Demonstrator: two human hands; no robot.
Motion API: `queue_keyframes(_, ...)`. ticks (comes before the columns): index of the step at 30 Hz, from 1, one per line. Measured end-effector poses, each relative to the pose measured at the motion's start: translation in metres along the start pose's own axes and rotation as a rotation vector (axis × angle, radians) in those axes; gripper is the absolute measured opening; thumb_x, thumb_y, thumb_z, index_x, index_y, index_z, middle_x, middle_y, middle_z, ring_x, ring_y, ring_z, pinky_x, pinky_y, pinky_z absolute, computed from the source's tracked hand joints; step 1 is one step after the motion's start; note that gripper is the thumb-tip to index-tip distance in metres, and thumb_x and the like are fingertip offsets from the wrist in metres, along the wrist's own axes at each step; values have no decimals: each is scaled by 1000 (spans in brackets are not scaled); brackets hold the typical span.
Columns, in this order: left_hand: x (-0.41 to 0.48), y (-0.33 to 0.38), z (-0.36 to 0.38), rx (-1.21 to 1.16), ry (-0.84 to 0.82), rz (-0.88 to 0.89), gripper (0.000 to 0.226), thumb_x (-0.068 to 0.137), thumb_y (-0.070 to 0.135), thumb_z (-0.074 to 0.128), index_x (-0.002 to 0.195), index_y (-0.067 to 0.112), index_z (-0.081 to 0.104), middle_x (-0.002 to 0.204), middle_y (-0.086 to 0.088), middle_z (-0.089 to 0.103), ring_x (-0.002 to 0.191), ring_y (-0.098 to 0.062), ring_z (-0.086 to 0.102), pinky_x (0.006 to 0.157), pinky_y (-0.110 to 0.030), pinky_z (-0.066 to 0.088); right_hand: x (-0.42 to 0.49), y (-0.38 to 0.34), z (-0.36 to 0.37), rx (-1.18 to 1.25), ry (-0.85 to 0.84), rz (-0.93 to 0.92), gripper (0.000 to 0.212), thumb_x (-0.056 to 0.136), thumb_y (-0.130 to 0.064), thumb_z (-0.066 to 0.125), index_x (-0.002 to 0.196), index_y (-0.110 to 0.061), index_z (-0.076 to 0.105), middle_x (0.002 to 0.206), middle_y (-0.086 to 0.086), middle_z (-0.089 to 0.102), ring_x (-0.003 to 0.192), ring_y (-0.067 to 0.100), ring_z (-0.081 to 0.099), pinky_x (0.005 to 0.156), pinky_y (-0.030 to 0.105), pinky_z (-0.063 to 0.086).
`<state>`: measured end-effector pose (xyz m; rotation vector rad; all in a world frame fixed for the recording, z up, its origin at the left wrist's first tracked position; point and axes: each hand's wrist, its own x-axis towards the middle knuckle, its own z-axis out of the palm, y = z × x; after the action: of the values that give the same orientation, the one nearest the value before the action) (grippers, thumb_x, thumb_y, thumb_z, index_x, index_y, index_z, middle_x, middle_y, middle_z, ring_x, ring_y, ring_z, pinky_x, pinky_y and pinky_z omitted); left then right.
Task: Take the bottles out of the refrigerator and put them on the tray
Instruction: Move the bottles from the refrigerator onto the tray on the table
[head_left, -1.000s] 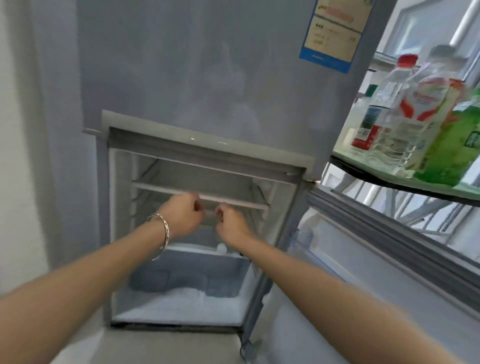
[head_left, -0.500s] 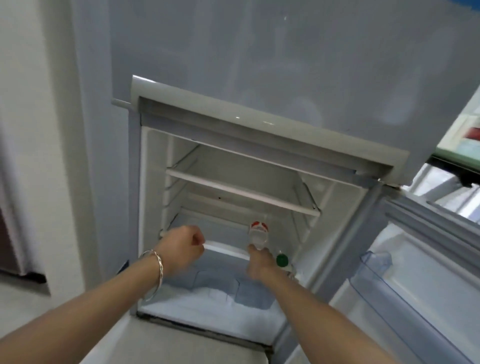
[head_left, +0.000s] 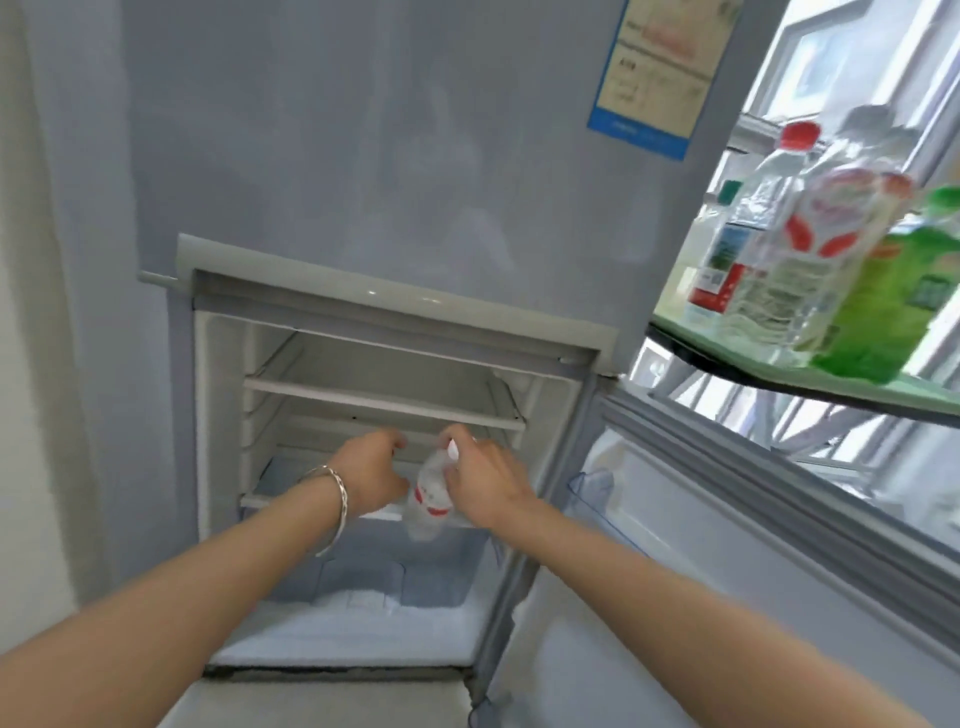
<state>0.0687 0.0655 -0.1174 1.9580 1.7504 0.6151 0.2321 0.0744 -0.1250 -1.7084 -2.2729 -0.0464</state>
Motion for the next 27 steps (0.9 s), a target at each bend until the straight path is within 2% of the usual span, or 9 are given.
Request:
queue_keyframes(4, -18, 55, -14, 29, -108, 249, 79, 64, 15, 82, 135, 20, 46, 128, 3, 60, 110, -16, 61, 88, -20, 47, -42, -12, -74, 67, 8, -3, 30, 90, -24, 48, 119, -22, 43, 109, 16, 65, 98, 36, 60, 76, 38, 45)
queue_keyframes(7, -43, 97, -26, 73, -176, 382, 64, 71, 18, 78, 128, 17, 47, 111, 8, 60, 95, -11, 60, 74, -7, 48, -67, -18, -131, 151, 28, 47, 32, 90, -23, 51, 121, -24, 47, 103, 9, 63, 96, 30, 59, 75, 33, 41)
queue_keyframes(11, -60, 135, -55, -129, -17, 416, 79, 54, 40, 85, 125, 27, 53, 111, 5, 66, 92, -14, 68, 80, -34, 59, -96, -9, -195, 462, 158, 70, 48, 87, -17, 60, 130, -25, 42, 95, 2, 61, 82, 18, 58, 76, 34, 47)
queue_keyframes(13, -63, 153, -74, -204, 72, 448, 86, 43, 55, 81, 121, 29, 56, 110, 5, 68, 90, -14, 69, 79, -36, 60, -102, 2, -211, 538, 204, 100, 59, 82, -10, 62, 134, -23, 39, 90, -2, 59, 78, 14, 57, 71, 26, 49)
queue_keyframes(16, -73, 201, -100, -285, 251, 517, 92, 50, 62, 79, 128, 22, 52, 113, 5, 62, 93, -18, 67, 83, -38, 58, -115, 11, -226, 594, 173, 69, 69, 78, -10, 74, 135, -23, 37, 99, -6, 56, 86, 7, 59, 67, 8, 46)
queue_keyframes(18, -81, 236, -110, -276, 368, 589, 91, 55, 66, 75, 132, 23, 49, 117, 6, 62, 97, -17, 63, 86, -35, 56, -118, 16, -233, 638, 234, 51, 76, 74, -19, 82, 131, -28, 33, 105, -9, 54, 93, 5, 60, 78, 14, 51)
queue_keyframes(21, -87, 292, -107, -335, 439, 694, 91, 59, 65, 75, 134, 23, 46, 114, 8, 63, 96, -13, 63, 84, -30, 55, -120, 43, -258, 567, 504, 89, 80, 71, -32, 84, 131, -29, 32, 107, -14, 54, 106, 16, 59, 97, 41, 50)
queue_keyframes(25, -84, 352, -87, -641, 196, 874, 81, 69, 38, 81, 135, 18, 39, 117, -2, 58, 98, -16, 64, 84, -31, 57, -137, 113, -309, 585, 619, 162, 73, 73, -19, 82, 132, -17, 39, 117, 2, 65, 106, 20, 66, 97, 45, 52)
queue_keyframes(27, -74, 373, -61, -631, 109, 915, 59, 81, 28, 72, 129, 13, 43, 121, -7, 55, 104, -22, 62, 81, -31, 58, -143, 152, -327, 638, 627, 215, 73, 73, -15, 81, 133, -13, 39, 116, 10, 68, 100, 19, 69, 87, 40, 56)
